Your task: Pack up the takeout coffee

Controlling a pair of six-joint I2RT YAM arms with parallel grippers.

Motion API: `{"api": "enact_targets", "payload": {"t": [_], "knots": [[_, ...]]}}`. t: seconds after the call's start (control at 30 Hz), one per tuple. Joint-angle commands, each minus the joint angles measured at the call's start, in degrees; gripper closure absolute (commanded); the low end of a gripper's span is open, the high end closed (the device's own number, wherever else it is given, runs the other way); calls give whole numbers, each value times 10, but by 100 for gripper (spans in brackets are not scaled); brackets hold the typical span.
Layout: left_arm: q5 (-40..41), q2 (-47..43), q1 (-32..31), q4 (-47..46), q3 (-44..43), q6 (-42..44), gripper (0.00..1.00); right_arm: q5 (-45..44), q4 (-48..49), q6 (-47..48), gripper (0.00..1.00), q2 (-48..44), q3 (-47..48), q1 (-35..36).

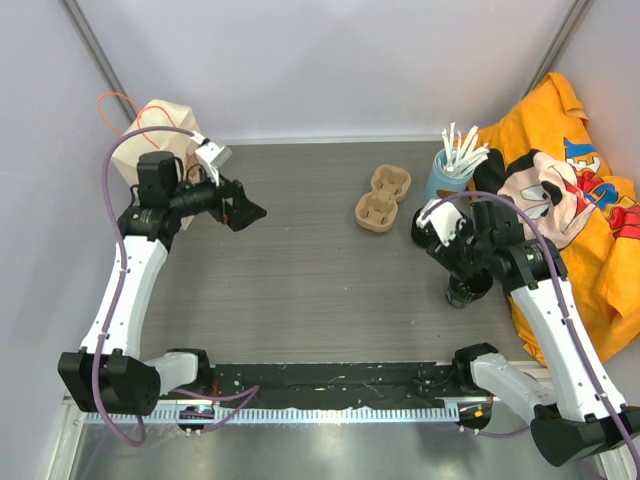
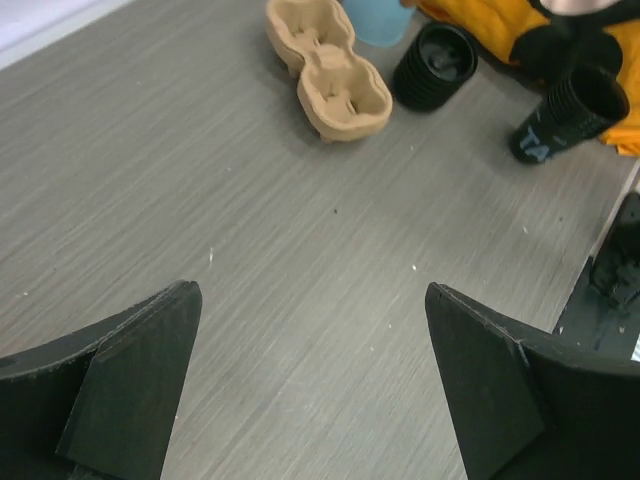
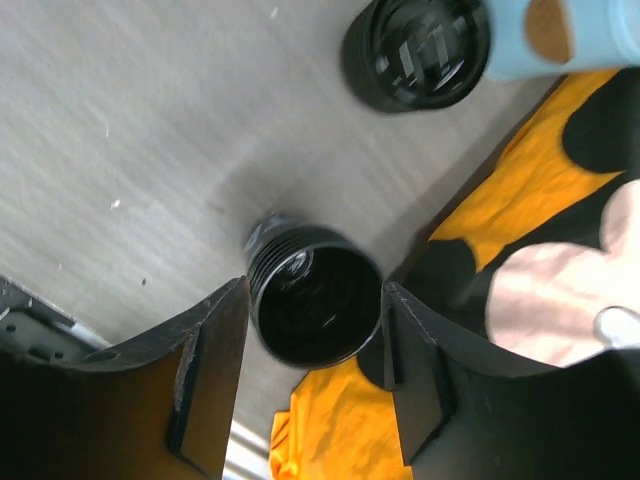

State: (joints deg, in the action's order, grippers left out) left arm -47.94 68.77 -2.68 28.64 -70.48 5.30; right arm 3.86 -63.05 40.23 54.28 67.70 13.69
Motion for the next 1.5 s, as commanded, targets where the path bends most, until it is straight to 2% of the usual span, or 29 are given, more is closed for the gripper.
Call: {"api": "enact_targets", "payload": {"t": [0.0,0.07,0.2,0.47,1.03,1.47], "knots": [[-19,-20,-13,28,4,56,0,-26,-16,17,41,-28,-47,-2],[11,-17,-34,47,2,80,0,-23,-16,10,43,-27,-70,-3],[22,-9,-54,49,7,85,0,16,-17,-6,49,-15,-82,-18],[27,4,-63,43,8,81,0,108,-59,-19,54,50,-43,-82],[22,10,-64,49,3,75,0,84,-87,-46,54,7,-73,-96],[16,13,-63,50,1,73,1,72,-62,-45,55,14,-100,-107]]}}
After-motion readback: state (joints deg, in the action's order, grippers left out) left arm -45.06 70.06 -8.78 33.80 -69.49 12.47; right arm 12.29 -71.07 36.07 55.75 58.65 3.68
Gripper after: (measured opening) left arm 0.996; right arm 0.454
